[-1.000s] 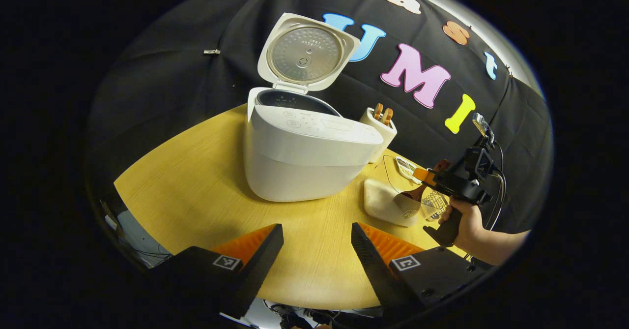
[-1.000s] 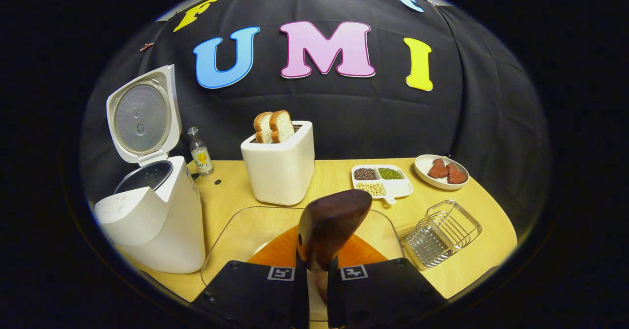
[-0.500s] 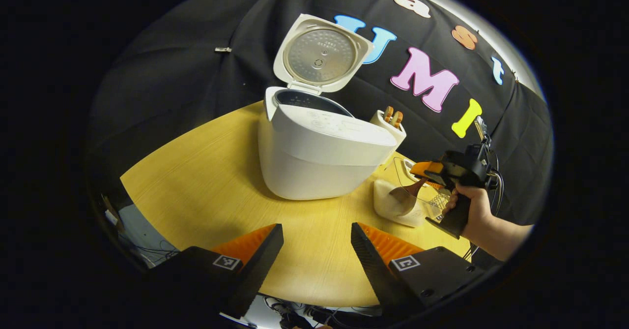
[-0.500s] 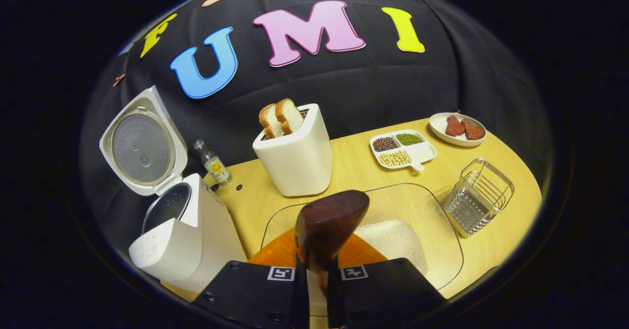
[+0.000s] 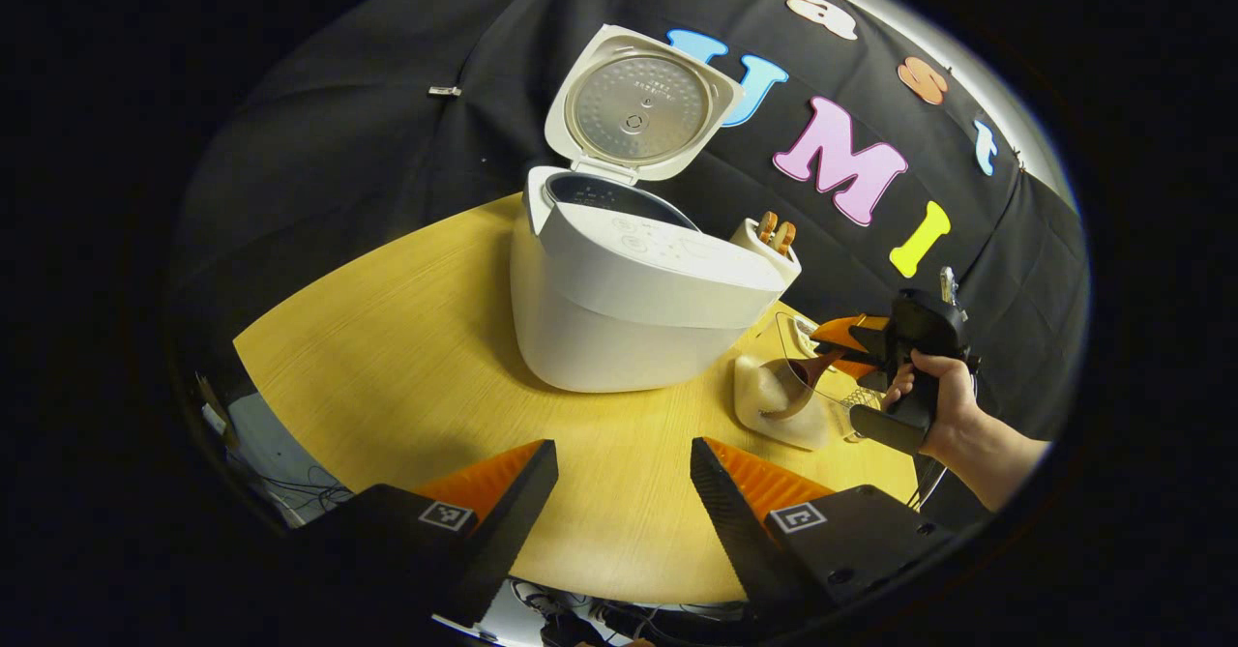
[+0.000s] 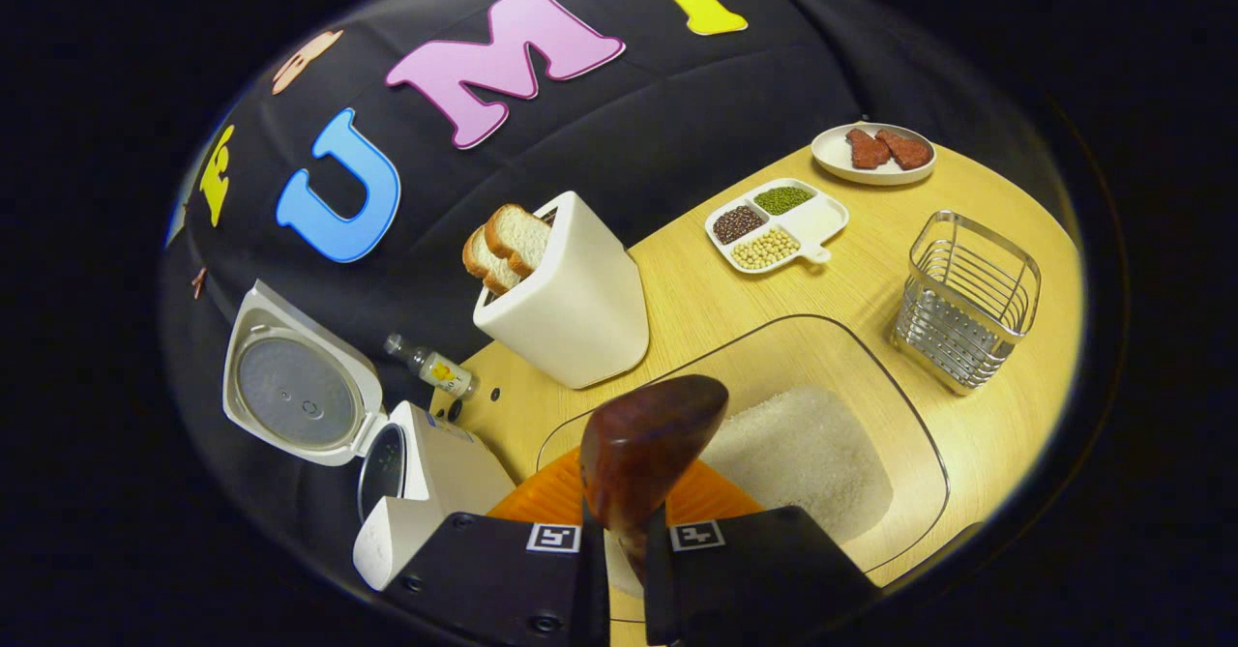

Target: Close the left gripper, press the button to open the rice cooker; take a wooden spoon from the chopstick holder with the right hand, scoop a spoonful of rice and pour it into the rice cooker, then put the wooden spoon back into the chopstick holder.

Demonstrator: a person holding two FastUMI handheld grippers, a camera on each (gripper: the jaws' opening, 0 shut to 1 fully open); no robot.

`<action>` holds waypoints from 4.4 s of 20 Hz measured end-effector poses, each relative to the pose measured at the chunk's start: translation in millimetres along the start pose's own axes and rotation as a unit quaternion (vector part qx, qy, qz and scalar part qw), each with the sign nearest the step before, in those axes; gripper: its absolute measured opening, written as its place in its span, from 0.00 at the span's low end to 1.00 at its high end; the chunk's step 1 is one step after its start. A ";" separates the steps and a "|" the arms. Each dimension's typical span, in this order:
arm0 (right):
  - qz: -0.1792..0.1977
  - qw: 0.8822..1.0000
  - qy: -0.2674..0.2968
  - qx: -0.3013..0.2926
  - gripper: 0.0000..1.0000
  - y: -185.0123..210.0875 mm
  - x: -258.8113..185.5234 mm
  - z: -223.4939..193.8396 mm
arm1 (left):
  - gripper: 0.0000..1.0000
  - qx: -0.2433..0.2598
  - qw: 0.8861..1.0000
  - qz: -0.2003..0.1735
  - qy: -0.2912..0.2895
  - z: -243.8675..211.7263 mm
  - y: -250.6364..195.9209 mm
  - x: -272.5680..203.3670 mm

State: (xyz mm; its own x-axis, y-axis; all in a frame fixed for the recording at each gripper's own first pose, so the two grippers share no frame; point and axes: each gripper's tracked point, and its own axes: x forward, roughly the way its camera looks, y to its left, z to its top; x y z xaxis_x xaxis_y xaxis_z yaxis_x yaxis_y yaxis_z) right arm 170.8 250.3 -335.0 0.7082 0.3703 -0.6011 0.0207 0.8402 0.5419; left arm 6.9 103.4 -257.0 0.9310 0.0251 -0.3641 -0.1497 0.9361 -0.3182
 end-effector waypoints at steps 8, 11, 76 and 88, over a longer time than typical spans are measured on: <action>-0.027 0.987 -0.013 0.161 0.19 -45.1 -21.8 25.3 | 0.95 0.004 1.000 -0.017 -0.009 7.6 -13.3 -5.6; -0.029 0.984 -0.019 0.178 0.19 -51.2 -35.7 34.7 | 0.95 0.011 1.000 -0.019 -0.011 7.8 -12.3 -10.5; 0.287 0.808 -0.168 -0.487 0.18 380.0 -10.2 -69.1 | 0.96 -0.036 0.998 0.015 -0.054 30.3 56.8 -74.3; 0.279 0.912 -0.125 -0.275 0.18 362.3 -35.5 4.7 | 0.96 -0.024 0.997 -0.003 -0.075 36.1 30.0 -76.7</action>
State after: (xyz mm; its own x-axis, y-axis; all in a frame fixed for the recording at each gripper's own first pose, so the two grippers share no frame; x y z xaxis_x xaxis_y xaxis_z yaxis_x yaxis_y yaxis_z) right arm 156.5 539.7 -114.6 0.6403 0.7567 -0.1322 -0.7000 0.6456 0.3052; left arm -57.0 142.2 -207.0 0.9708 0.0756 -0.2277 -0.1568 0.9184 -0.3633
